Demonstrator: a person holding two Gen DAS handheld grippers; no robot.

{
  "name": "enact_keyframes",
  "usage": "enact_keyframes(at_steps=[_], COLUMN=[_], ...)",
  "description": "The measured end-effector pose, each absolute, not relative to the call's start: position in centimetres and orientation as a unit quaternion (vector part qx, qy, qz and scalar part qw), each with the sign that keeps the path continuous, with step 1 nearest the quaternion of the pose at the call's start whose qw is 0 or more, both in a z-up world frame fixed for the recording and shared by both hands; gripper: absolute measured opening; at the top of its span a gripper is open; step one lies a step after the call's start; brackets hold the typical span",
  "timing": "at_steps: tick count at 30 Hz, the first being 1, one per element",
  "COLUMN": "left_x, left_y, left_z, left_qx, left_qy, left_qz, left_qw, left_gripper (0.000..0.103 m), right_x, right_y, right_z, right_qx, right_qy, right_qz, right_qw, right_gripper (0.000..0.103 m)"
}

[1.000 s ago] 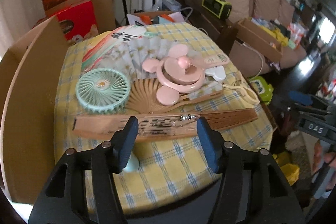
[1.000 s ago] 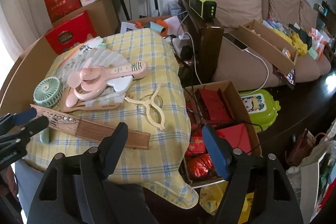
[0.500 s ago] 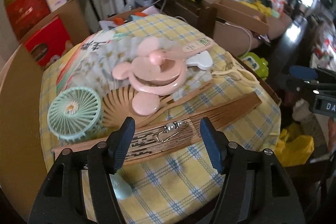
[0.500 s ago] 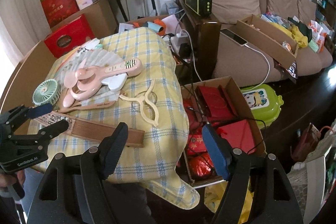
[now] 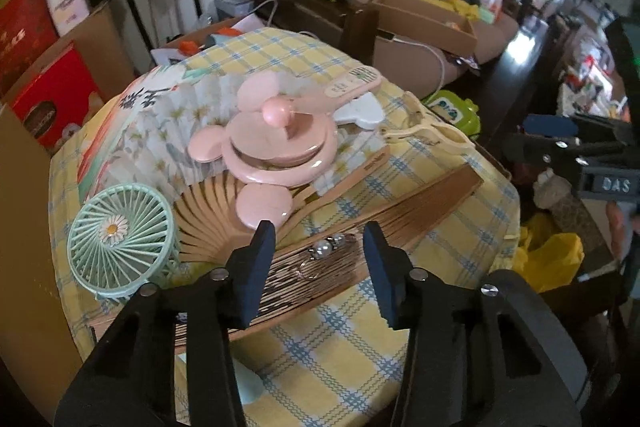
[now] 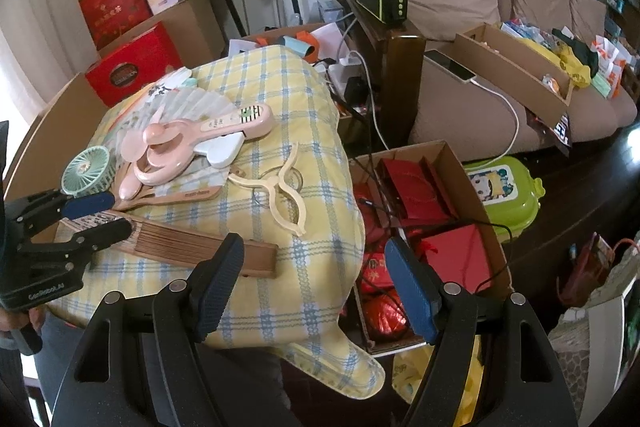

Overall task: Organize objects
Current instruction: 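Grasp the small silver keychain with the left tool while the right tool grasps the beige clip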

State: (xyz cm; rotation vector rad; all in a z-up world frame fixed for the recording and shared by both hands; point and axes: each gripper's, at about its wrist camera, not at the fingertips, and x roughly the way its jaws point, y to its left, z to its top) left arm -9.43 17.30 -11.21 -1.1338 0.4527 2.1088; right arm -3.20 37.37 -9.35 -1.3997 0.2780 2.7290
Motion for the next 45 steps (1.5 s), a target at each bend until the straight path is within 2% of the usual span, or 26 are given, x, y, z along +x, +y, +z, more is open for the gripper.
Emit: enact_keyframes(at_steps=[5, 15, 21, 22, 23, 32, 45], left_x=[-8.9, -9.9, -10.5, -10.6, -10.7, -10.4, -10.4], left_y=[17.8, 17.5, 17.3, 17.3, 17.2, 16.8, 13.0], left_z=[-11.3, -11.3, -11.2, -11.3, -11.3, -11.0, -7.1], left_qx=[-0.435, -0.447, -0.458, -0.458, -0.459, -0.467, -0.452], left_qy=[0.178, 0.181, 0.172, 0.17, 0.17, 0.142, 0.04], left_qz=[0.793, 0.783, 0.766, 0.764, 0.765, 0.764, 0.797], left_qw=[0.387, 0.393, 0.418, 0.421, 0.419, 0.422, 0.399], left_gripper=[0.038, 0.024, 0.023, 0.021, 0.008, 0.009, 0.009], right_x=[-3.2, -3.3, -3.5, -3.5, -3.5, -3.7, -6.4], right_y=[37.3, 37.1, 36.7, 36.7, 36.7, 36.6, 36.9], right_z=[-9.3, -9.2, -9.1, -9.1, -9.1, -9.1, -9.5], right_qx=[-0.456, -0.457, -0.458, -0.458, -0.458, -0.457, -0.45], right_qy=[0.087, 0.085, 0.081, 0.08, 0.08, 0.079, 0.056], right_qz=[0.885, 0.885, 0.885, 0.885, 0.885, 0.886, 0.891], right_qw=[0.03, 0.026, 0.023, 0.024, 0.024, 0.023, 0.016], right_gripper=[0.075, 0.075, 0.075, 0.075, 0.075, 0.075, 0.075])
